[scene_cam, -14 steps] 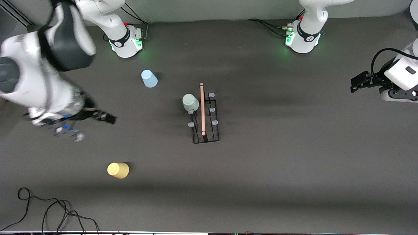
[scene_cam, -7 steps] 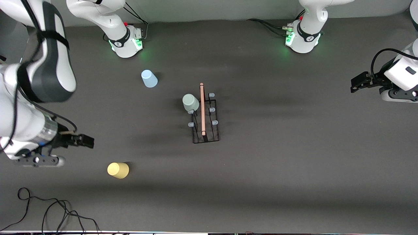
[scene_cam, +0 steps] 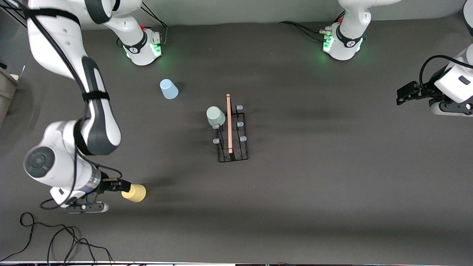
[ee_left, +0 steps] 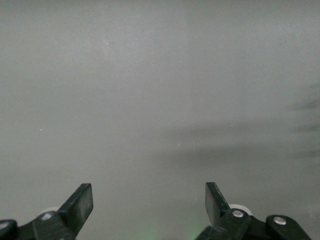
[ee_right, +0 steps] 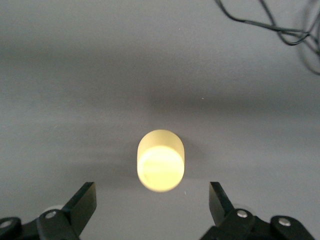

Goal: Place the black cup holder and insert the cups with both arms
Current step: 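Move the right gripper to the yellow cup and grasp it, then carry the yellow cup to the rack with the right gripper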

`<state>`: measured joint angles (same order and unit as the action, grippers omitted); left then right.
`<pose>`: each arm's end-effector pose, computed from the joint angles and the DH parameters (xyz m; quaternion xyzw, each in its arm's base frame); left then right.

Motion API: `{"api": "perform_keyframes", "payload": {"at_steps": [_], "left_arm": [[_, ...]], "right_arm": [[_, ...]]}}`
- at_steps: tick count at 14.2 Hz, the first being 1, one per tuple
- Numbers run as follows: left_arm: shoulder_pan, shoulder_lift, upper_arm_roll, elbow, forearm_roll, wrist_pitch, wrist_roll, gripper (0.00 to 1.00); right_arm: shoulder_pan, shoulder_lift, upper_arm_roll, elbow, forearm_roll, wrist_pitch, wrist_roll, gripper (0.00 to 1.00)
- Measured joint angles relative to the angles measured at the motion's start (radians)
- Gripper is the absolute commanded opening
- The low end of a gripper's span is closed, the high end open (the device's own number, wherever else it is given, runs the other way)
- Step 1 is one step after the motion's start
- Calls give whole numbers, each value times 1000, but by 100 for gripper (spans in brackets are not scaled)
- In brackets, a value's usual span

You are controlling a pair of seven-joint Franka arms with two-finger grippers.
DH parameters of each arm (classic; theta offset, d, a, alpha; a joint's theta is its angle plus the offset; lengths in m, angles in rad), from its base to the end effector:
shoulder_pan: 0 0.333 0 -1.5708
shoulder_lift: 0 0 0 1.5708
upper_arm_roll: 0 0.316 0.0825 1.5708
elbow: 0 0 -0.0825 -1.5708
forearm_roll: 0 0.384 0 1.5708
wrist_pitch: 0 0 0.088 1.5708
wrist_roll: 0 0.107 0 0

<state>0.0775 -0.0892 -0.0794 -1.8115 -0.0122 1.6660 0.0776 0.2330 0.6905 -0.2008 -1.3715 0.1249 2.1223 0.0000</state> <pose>0.5280 -0.0037 0.5668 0.9988 -0.0387 -0.0282 0.0036 0.7345 0.0611 0.3212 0.9992 0.0101 0.0373 0.0079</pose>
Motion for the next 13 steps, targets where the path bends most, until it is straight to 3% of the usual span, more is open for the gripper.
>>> {"api": "perform_keyframes", "payload": {"at_steps": [7, 8, 9, 10, 11, 13], "left_arm": [[-4, 0, -10, 1, 0, 11, -83, 100], [-6, 0, -13, 1, 0, 12, -90, 100], [-6, -1, -14, 2, 0, 14, -94, 100], [-6, -1, -15, 2, 1, 20, -95, 100], [-6, -1, -15, 2, 2, 31, -96, 100], [-6, -2, -15, 3, 2, 44, -96, 100]], "right_arm": [[-13, 121, 4, -37, 52, 151, -54, 97], [-13, 124, 5, -50, 52, 161, -54, 68], [-13, 125, 6, -60, 52, 166, -54, 32], [-13, 125, 8, -64, 52, 168, -54, 14], [-13, 125, 8, -66, 52, 168, -54, 0], [-12, 120, 8, -65, 52, 147, -54, 0]]}}
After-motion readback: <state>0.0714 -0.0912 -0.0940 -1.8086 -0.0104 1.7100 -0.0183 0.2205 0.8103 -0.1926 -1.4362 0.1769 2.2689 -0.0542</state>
